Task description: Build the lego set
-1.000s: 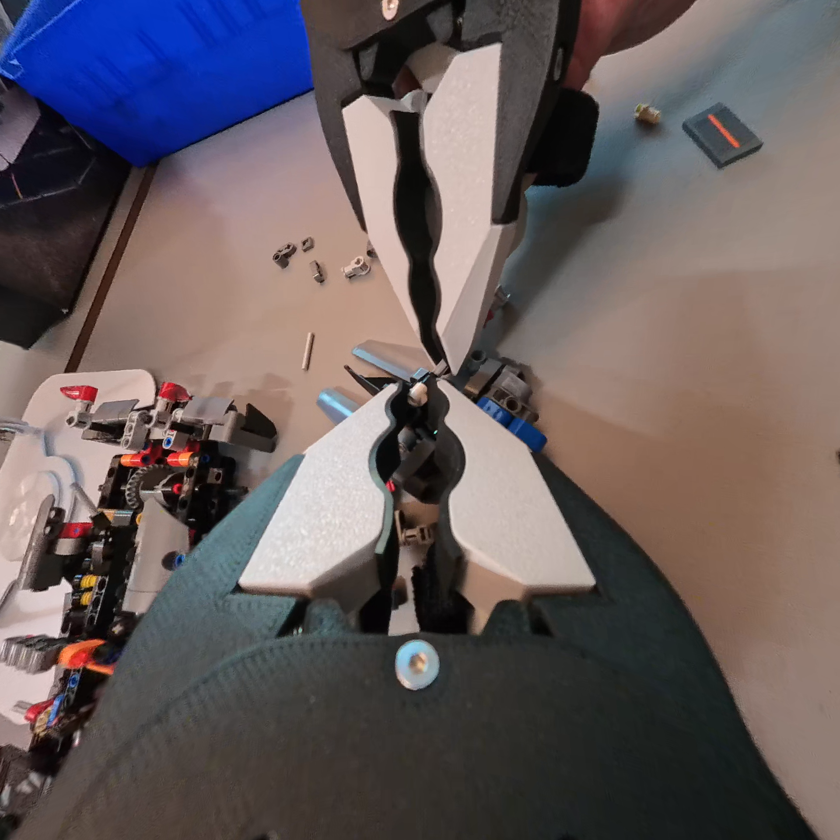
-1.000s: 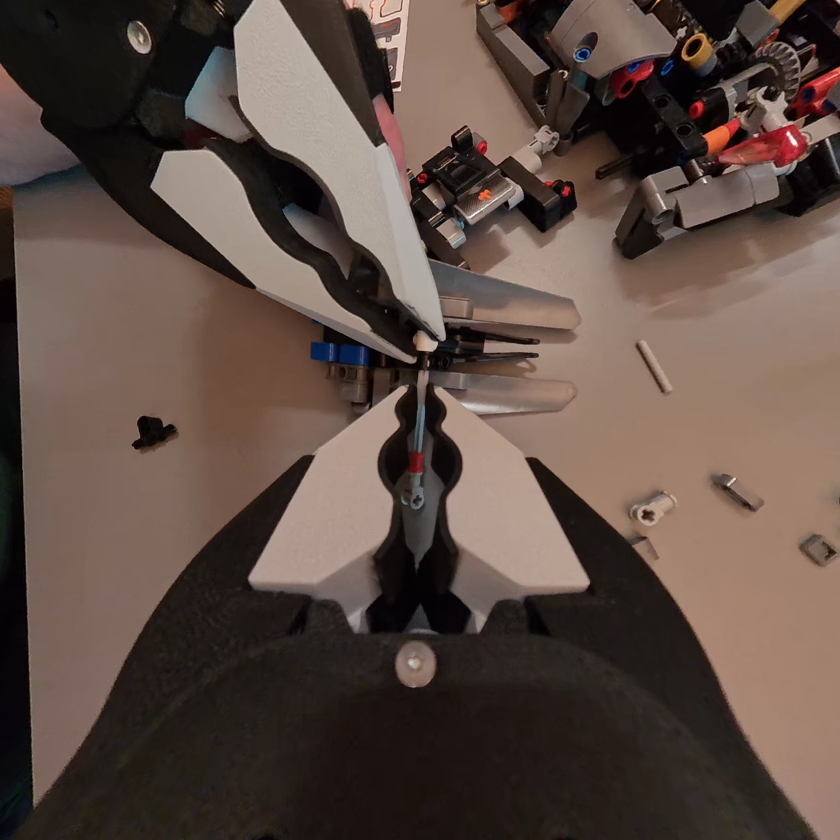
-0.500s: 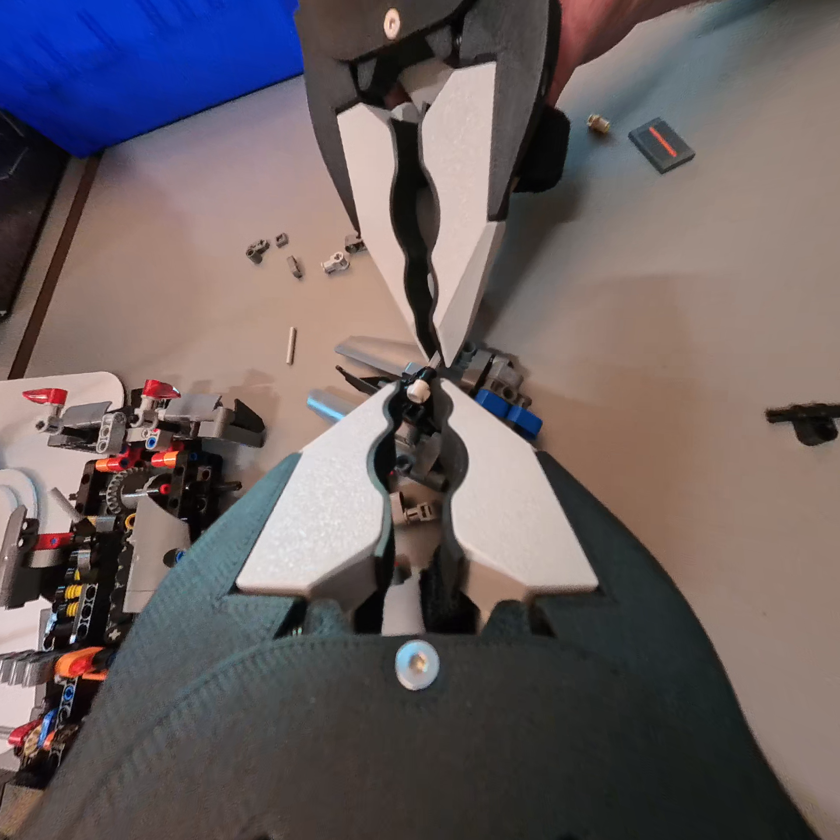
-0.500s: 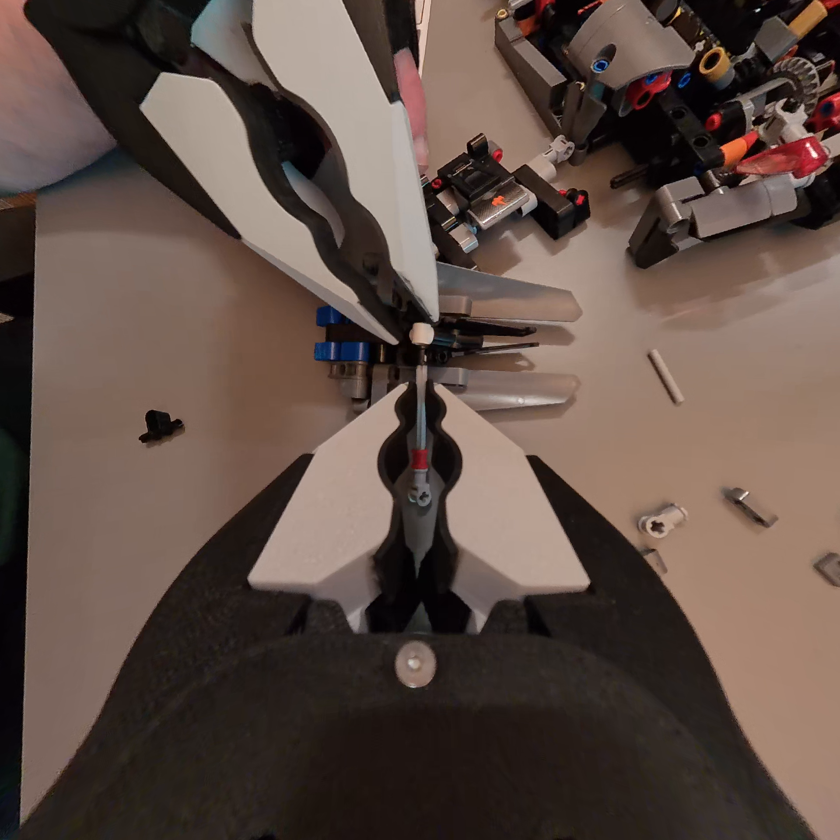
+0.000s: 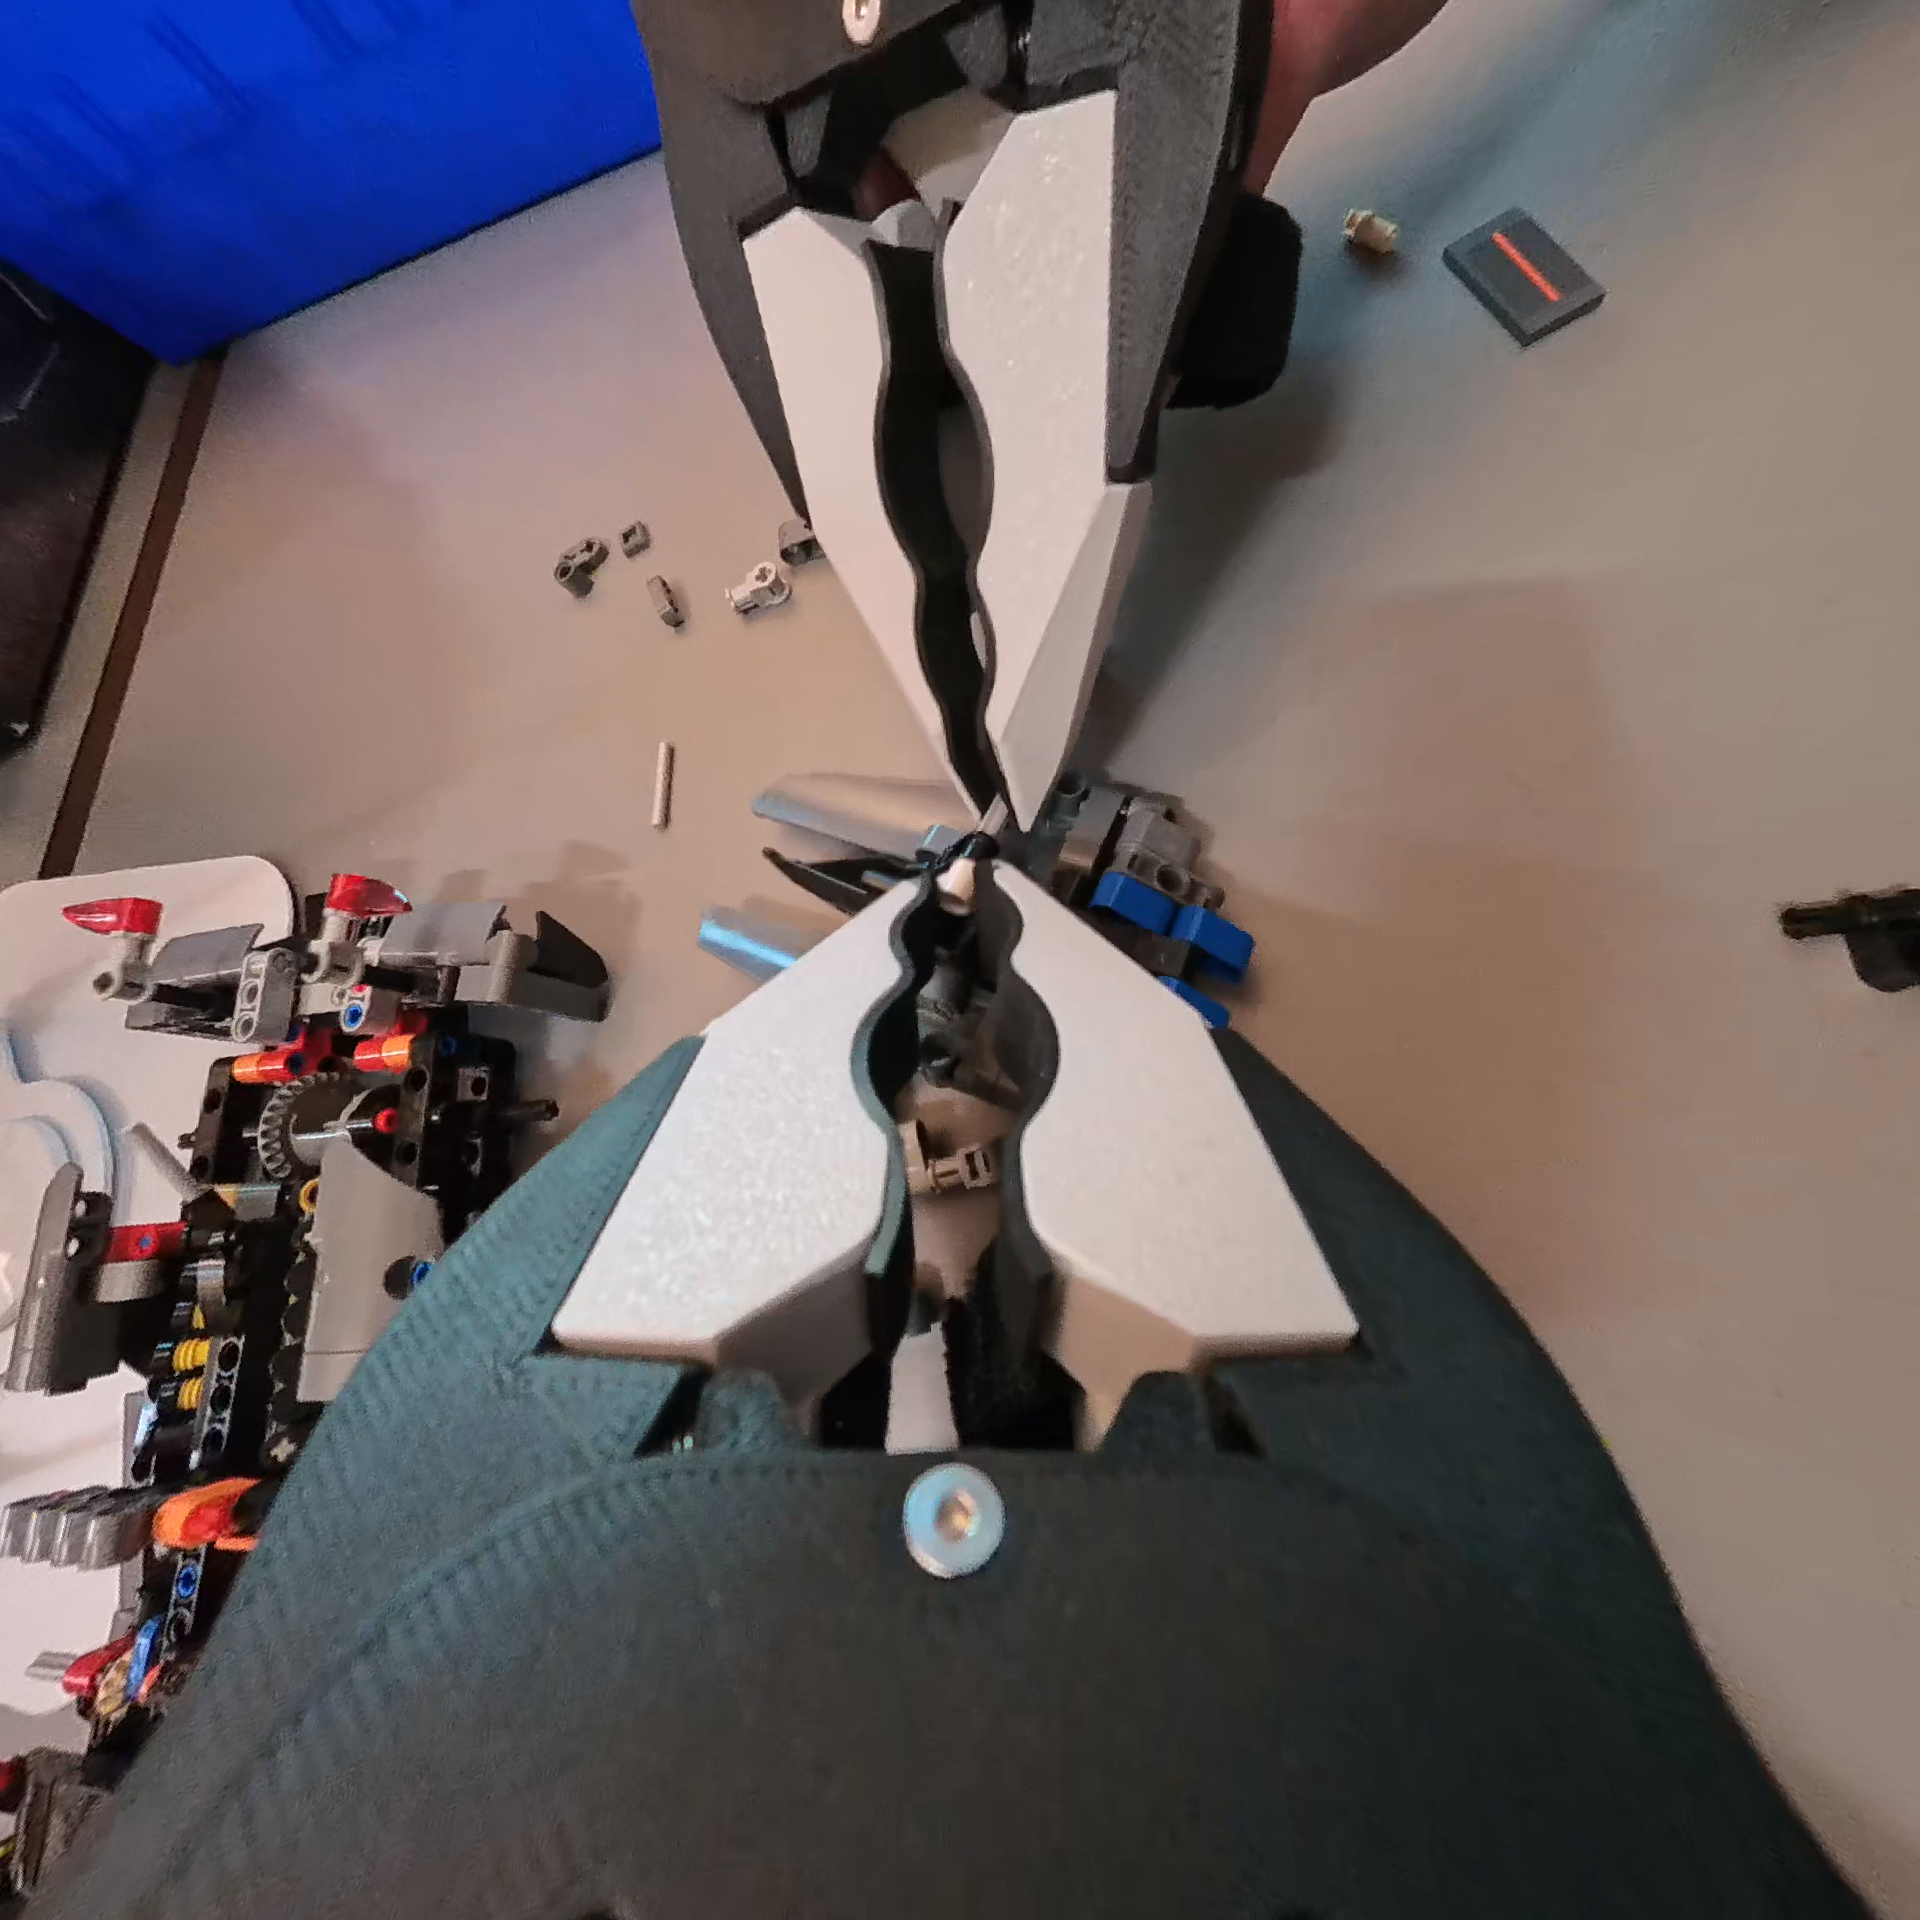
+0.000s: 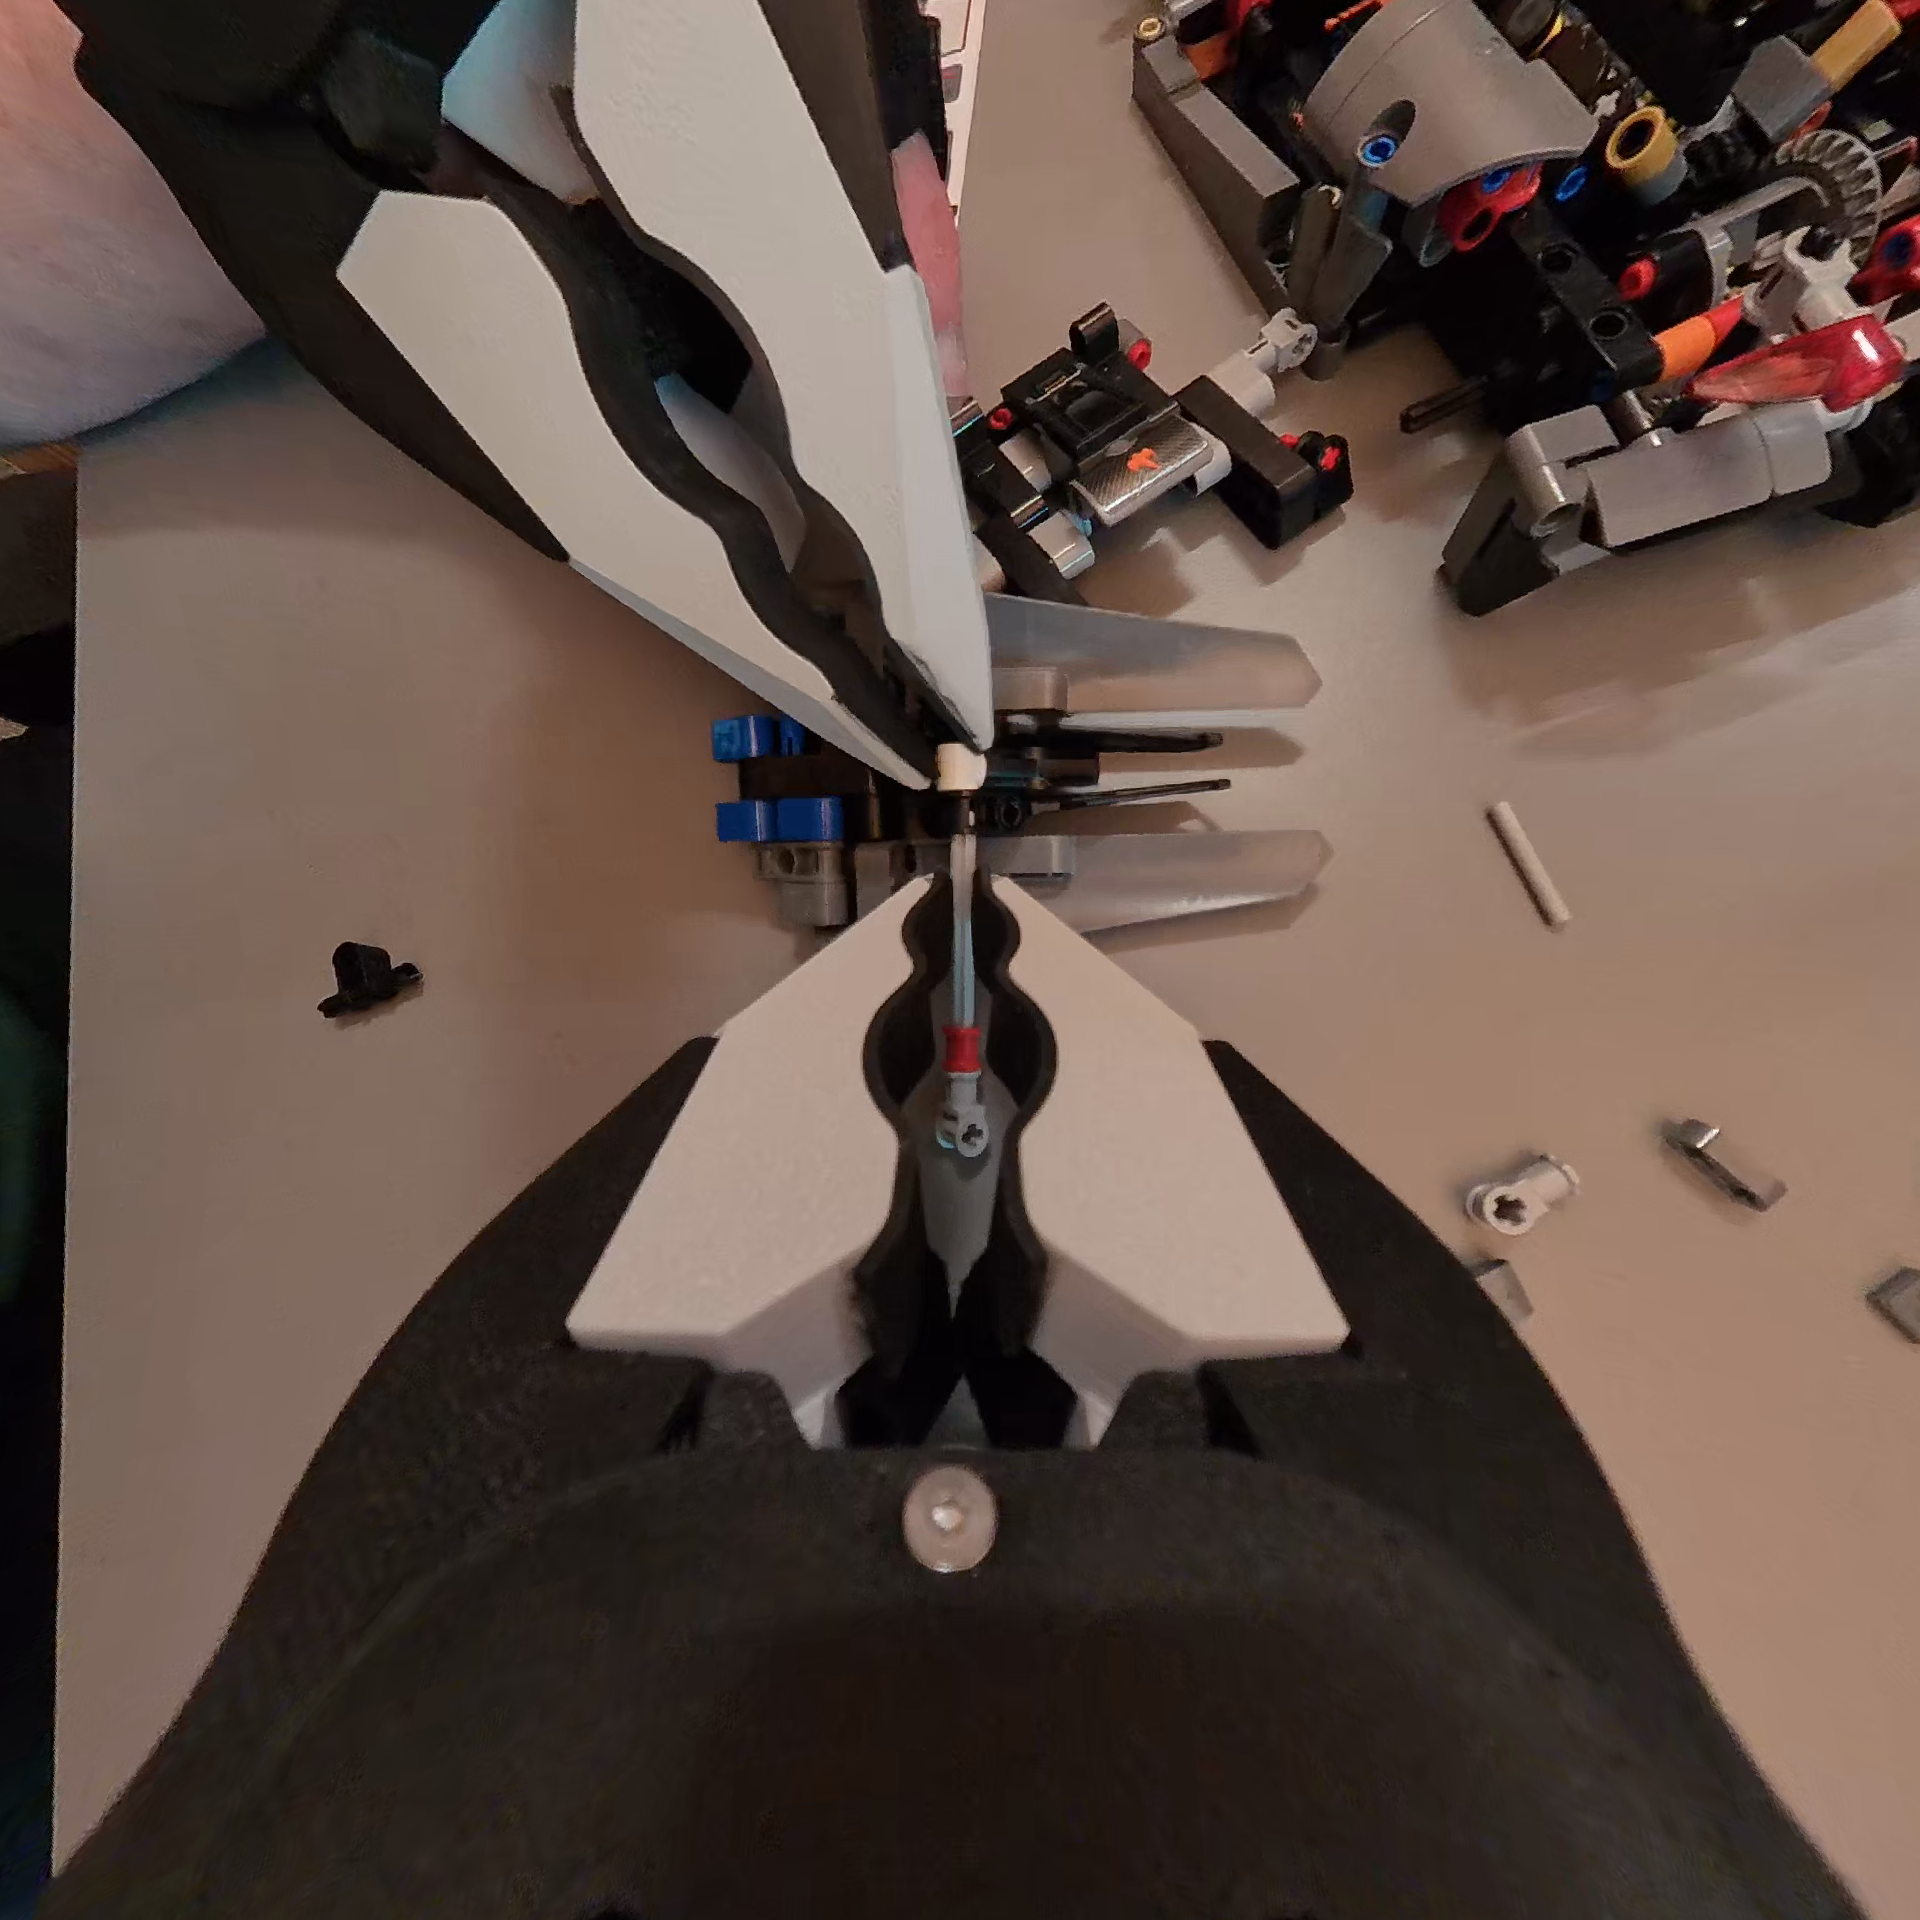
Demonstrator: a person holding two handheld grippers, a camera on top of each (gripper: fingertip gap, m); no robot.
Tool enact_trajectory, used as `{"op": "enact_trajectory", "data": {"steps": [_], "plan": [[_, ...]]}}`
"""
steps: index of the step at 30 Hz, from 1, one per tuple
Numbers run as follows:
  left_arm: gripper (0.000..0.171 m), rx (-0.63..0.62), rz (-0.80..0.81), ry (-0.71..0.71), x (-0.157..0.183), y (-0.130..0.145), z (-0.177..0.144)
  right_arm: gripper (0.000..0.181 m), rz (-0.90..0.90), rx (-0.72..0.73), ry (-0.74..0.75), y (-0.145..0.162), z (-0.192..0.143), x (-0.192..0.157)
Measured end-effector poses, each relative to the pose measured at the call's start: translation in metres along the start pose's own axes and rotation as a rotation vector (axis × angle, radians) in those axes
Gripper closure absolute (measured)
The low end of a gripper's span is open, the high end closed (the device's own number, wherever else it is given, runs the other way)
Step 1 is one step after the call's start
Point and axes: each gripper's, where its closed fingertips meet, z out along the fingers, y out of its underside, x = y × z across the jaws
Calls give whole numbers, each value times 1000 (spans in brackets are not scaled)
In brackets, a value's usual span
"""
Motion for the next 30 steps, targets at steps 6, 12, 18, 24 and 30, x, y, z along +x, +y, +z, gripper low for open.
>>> {"op": "enact_trajectory", "data": {"steps": [6, 12, 18, 24, 30], "plan": [[167, 9, 4, -11, -1, 0, 0, 180, -5, 0, 7, 0, 0, 0], [167, 16, 15, -6, 1, -3, 2, 149, 9, -3, 2, 0, -17, 4], [166, 21, 21, 15, 4, -4, 3, 154, -181, -89, -72, 20, -43, 2], [138, -48, -38, -28, -1, -6, -10, 155, -246, -175, -148, 42, -40, 2], [121, -146, -239, -23, 18, 8, -13, 165, -252, -191, -230, 45, -29, -19]]}}
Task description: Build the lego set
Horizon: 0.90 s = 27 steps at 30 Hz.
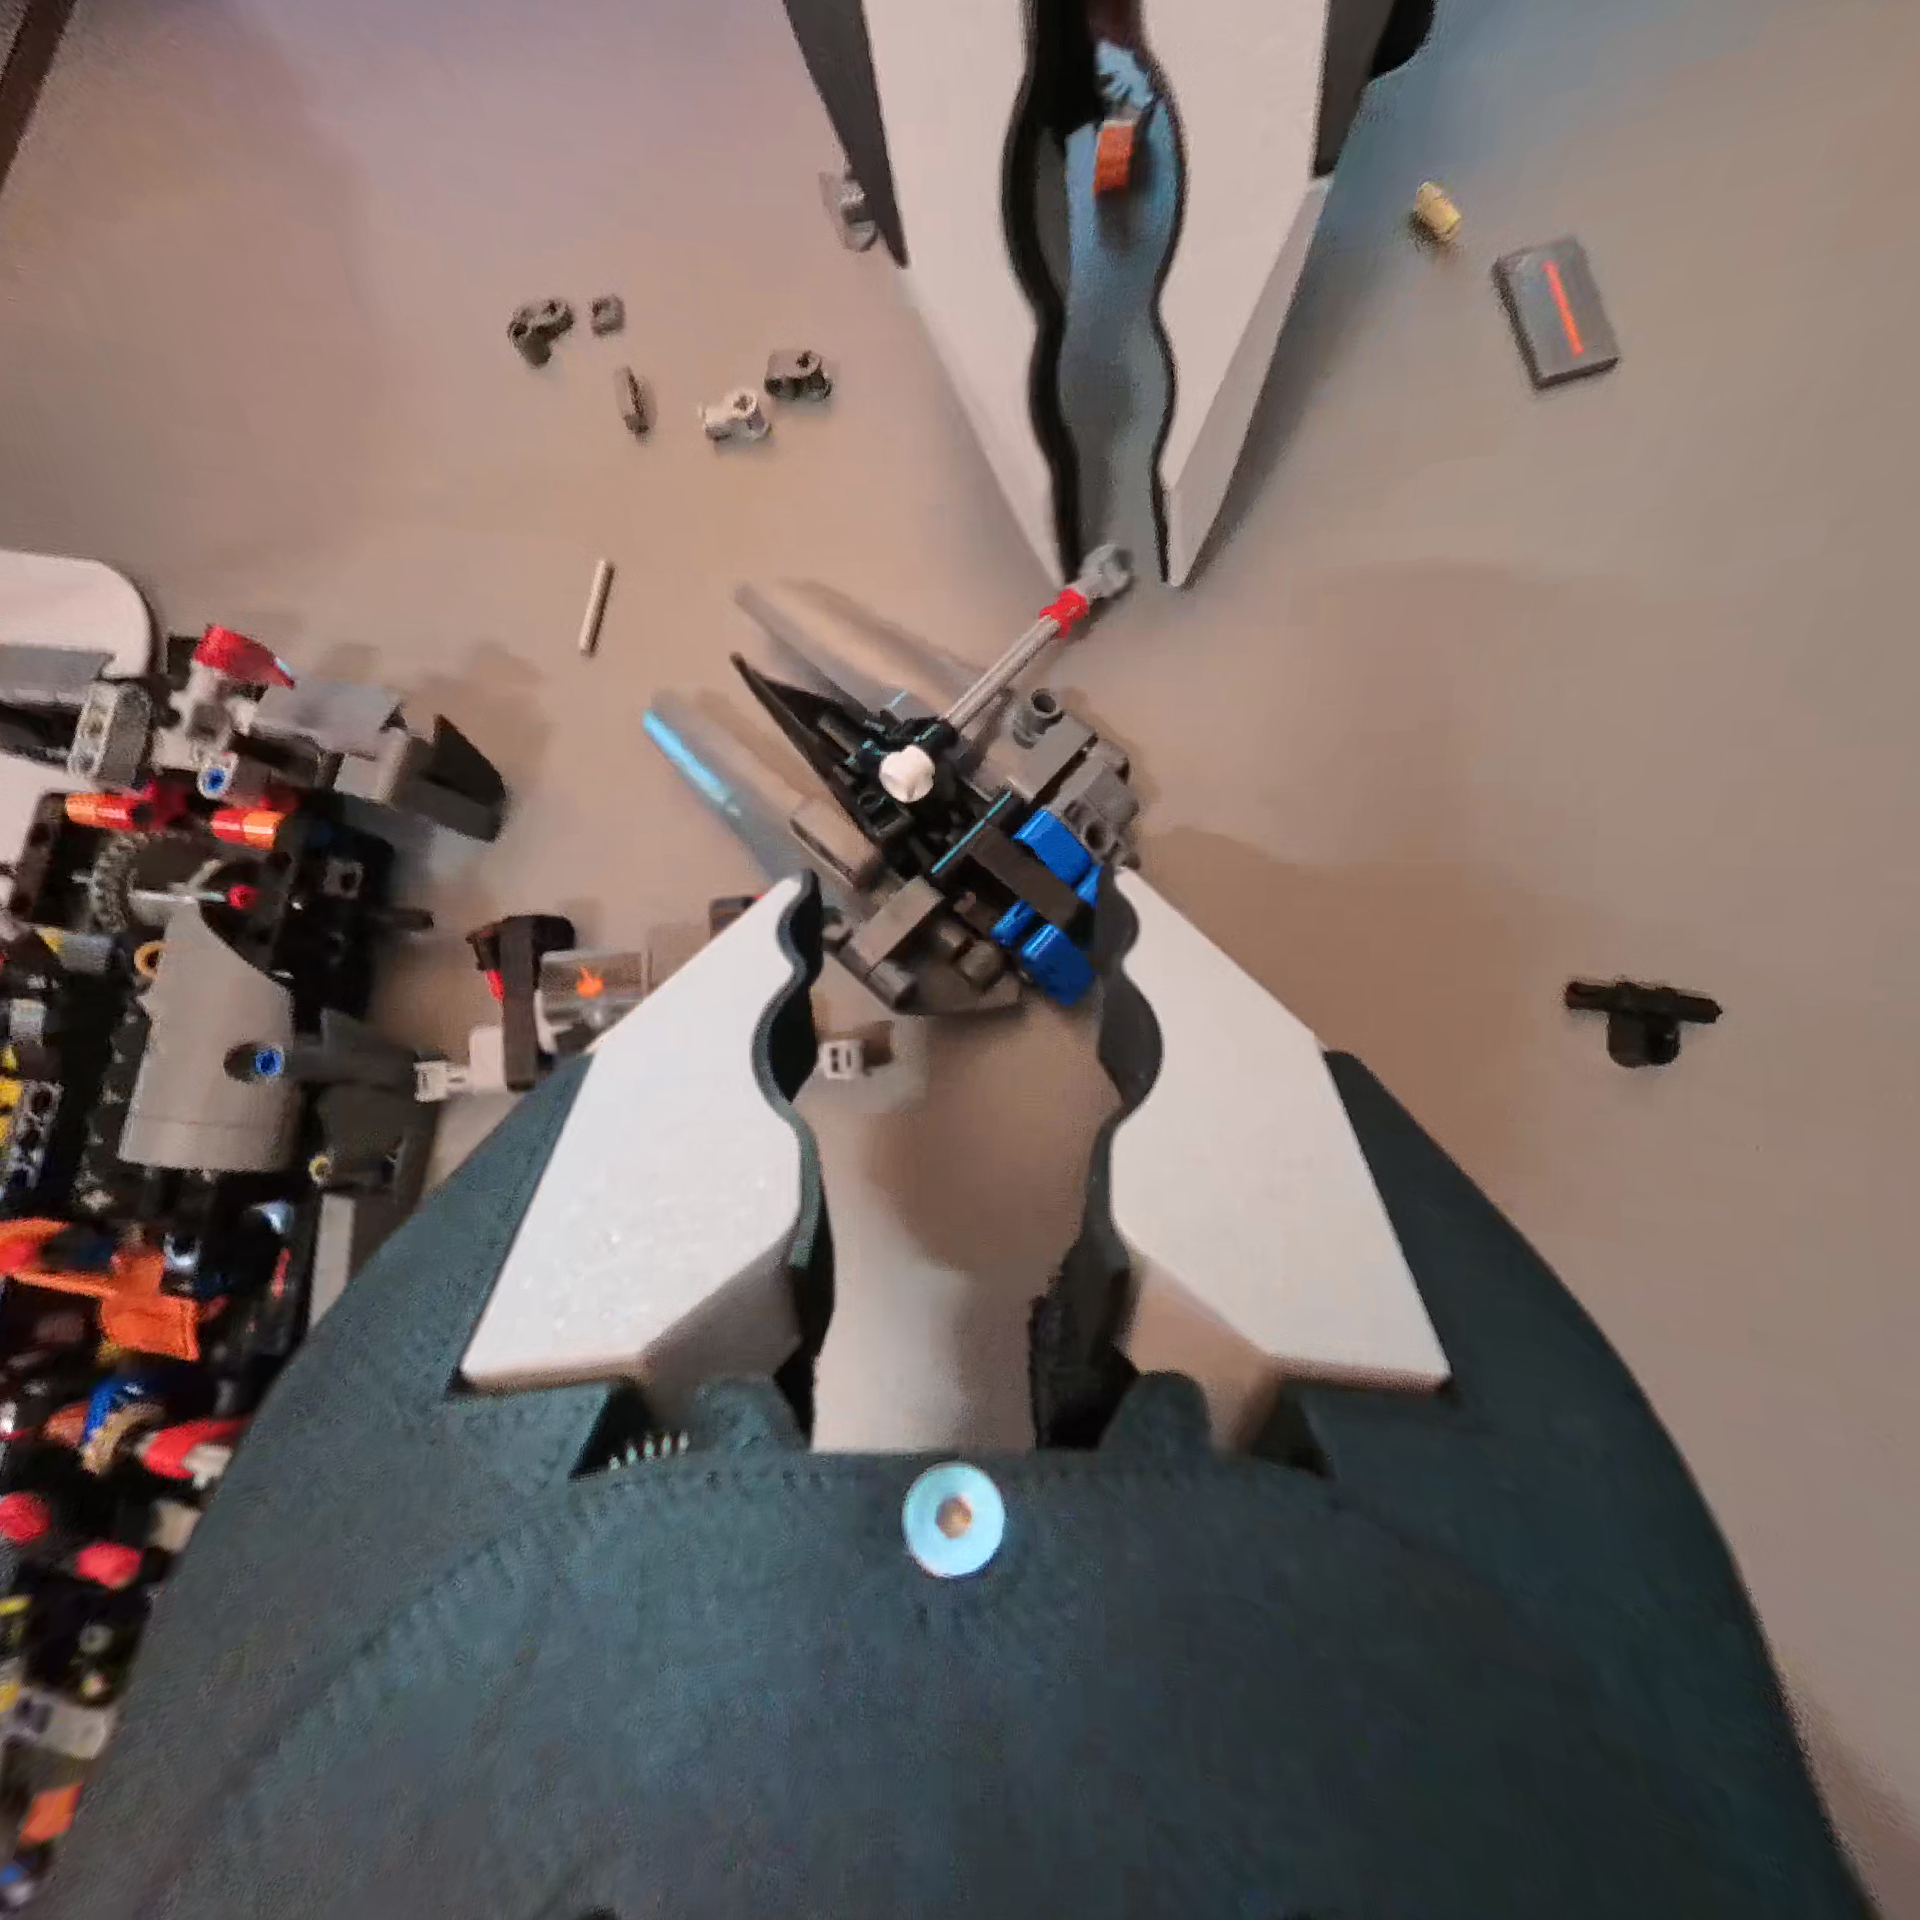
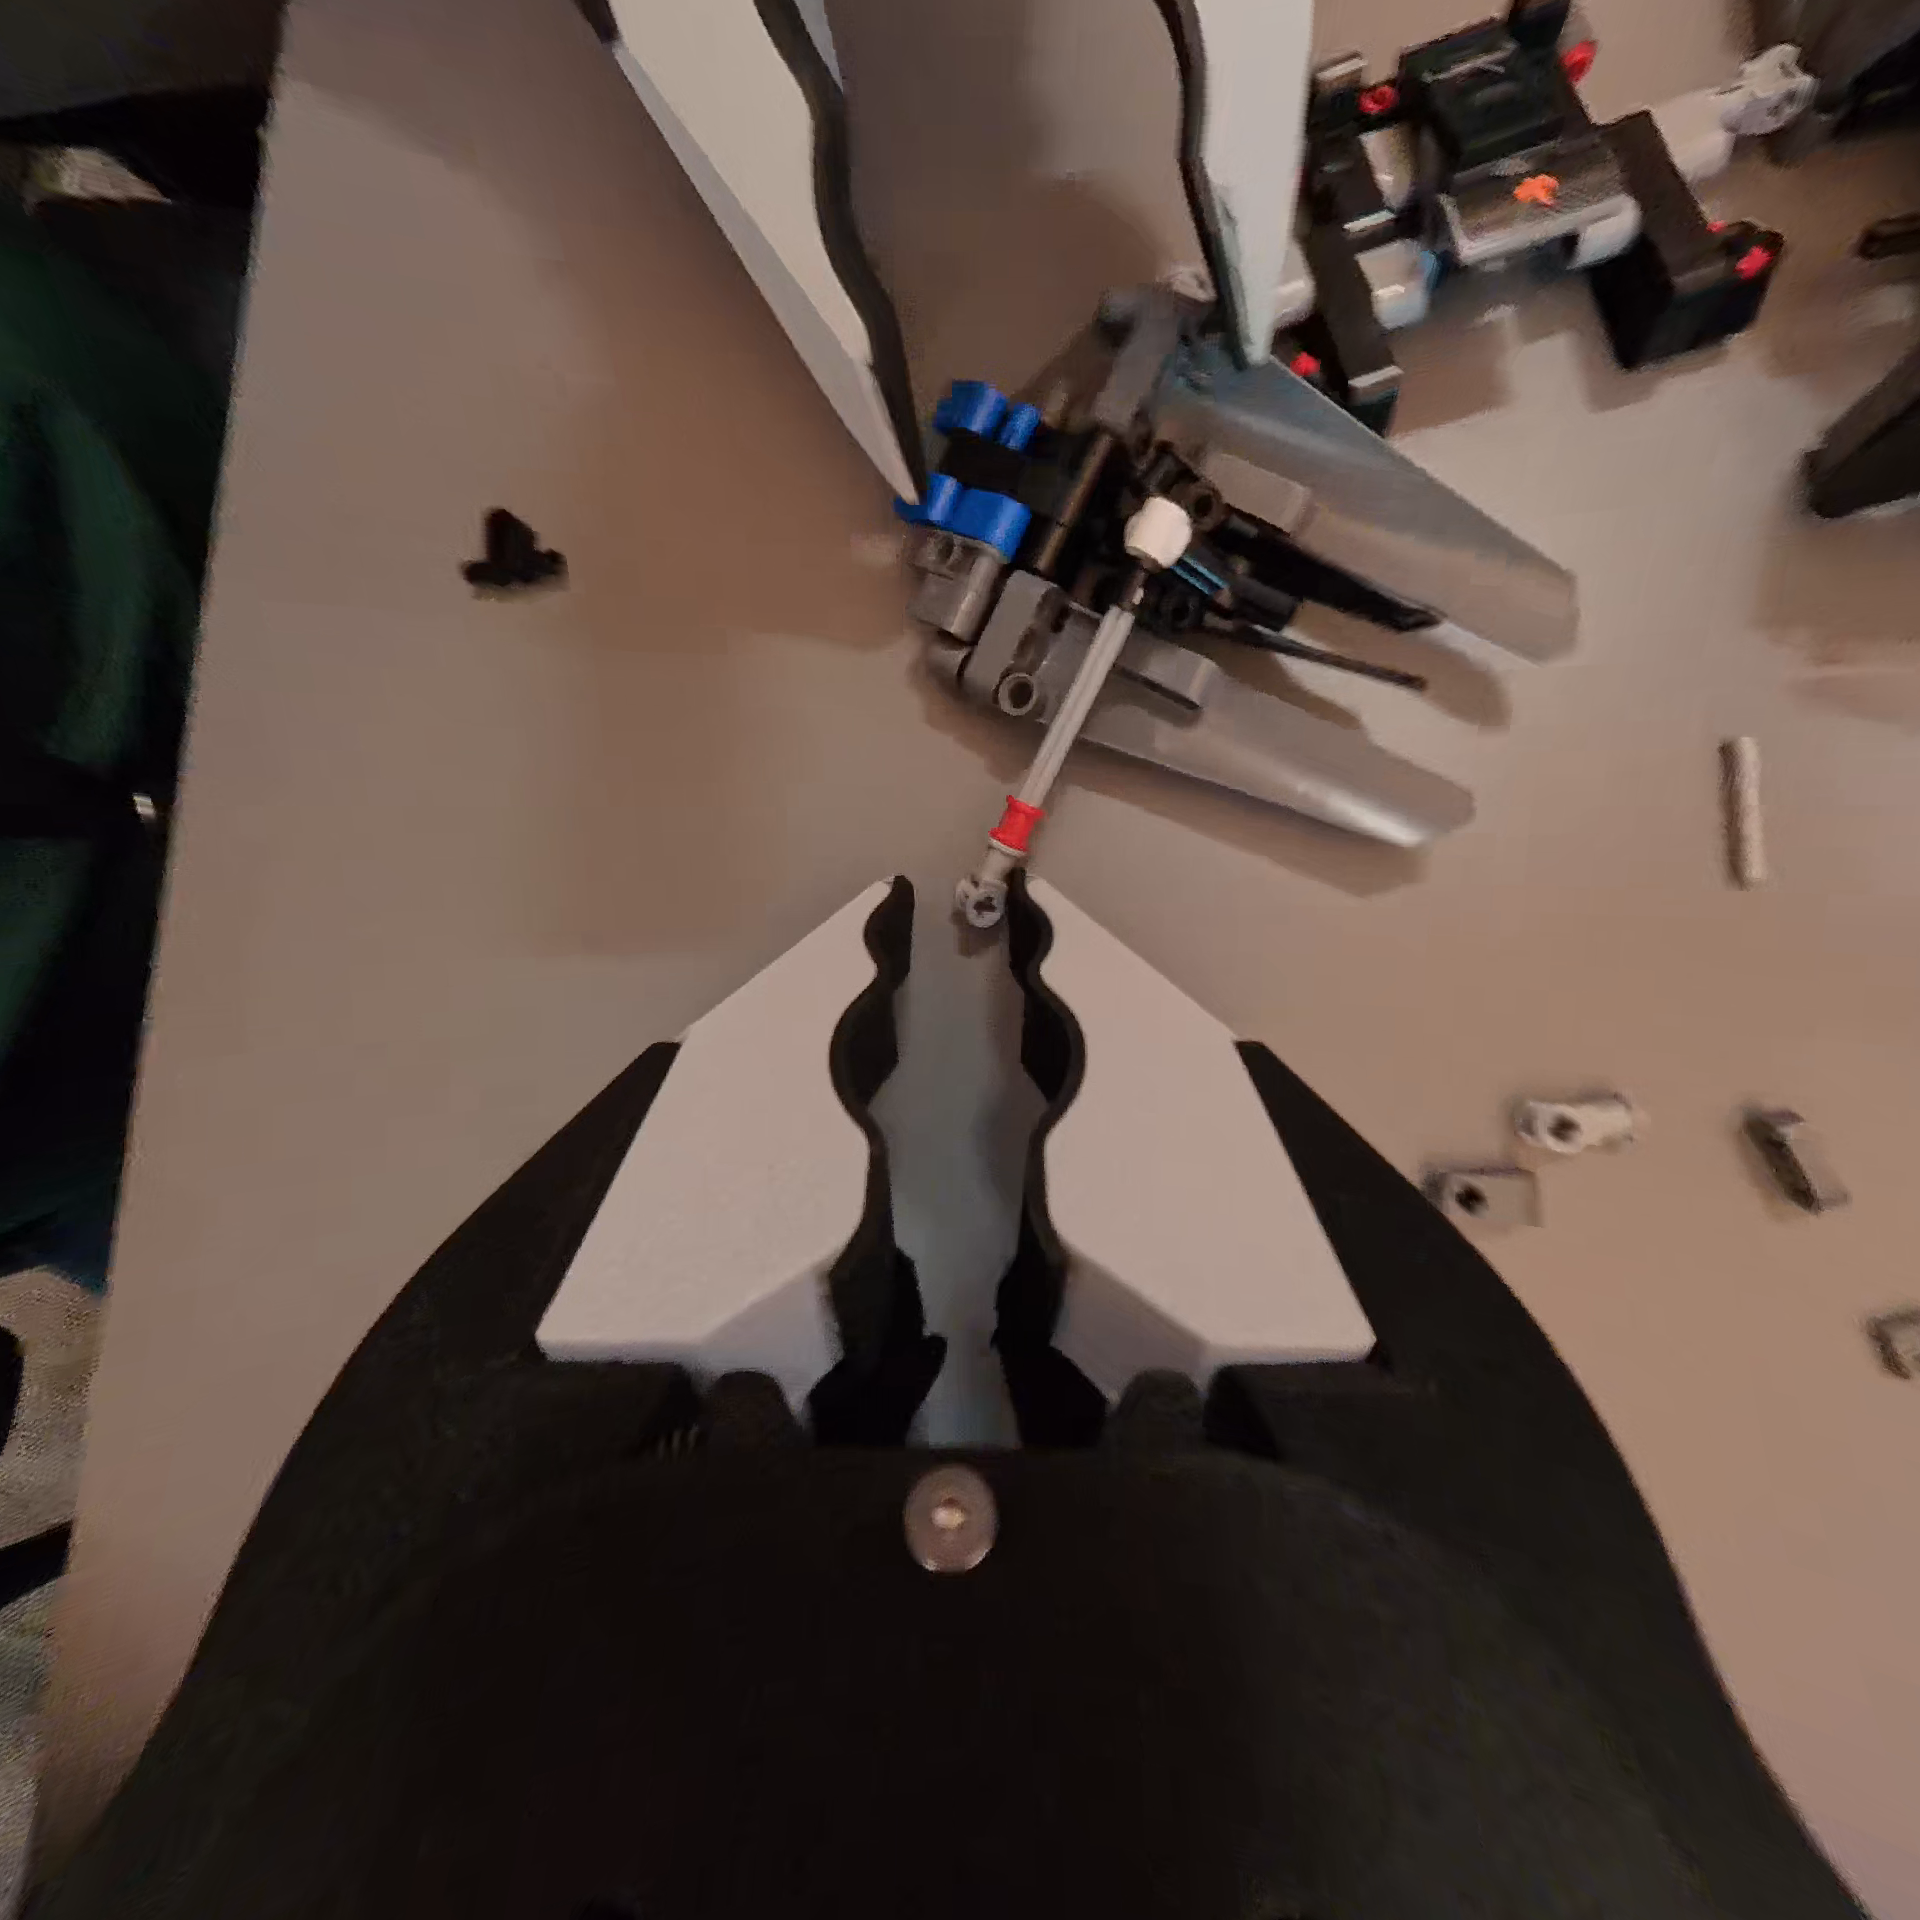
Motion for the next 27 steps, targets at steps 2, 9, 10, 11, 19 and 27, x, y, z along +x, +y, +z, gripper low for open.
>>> {"op": "enact_trajectory", "data": {"steps": [2, 9, 10, 11, 19, 27], "plan": [[115, 5, -39, -5, 3, 3, 3, 162, -2, 13, -31, -6, 4, -10], [108, 26, -45, -67, -1, 7, 2, 142, -36, 76, -35, -15, -11, -15], [108, 29, -42, -66, -2, 6, 3, 139, -51, 87, -42, -18, -15, -16], [108, 27, -43, -60, -3, 6, 4, 135, -83, 90, -41, -20, -18, -16], [115, 16, 42, 22, -1, 2, 8, 110, -374, -43, 132, -16, -11, 8], [115, 16, 142, 126, -1, -3, 13, 99, -491, 22, 42, -26, 1, -2]]}}
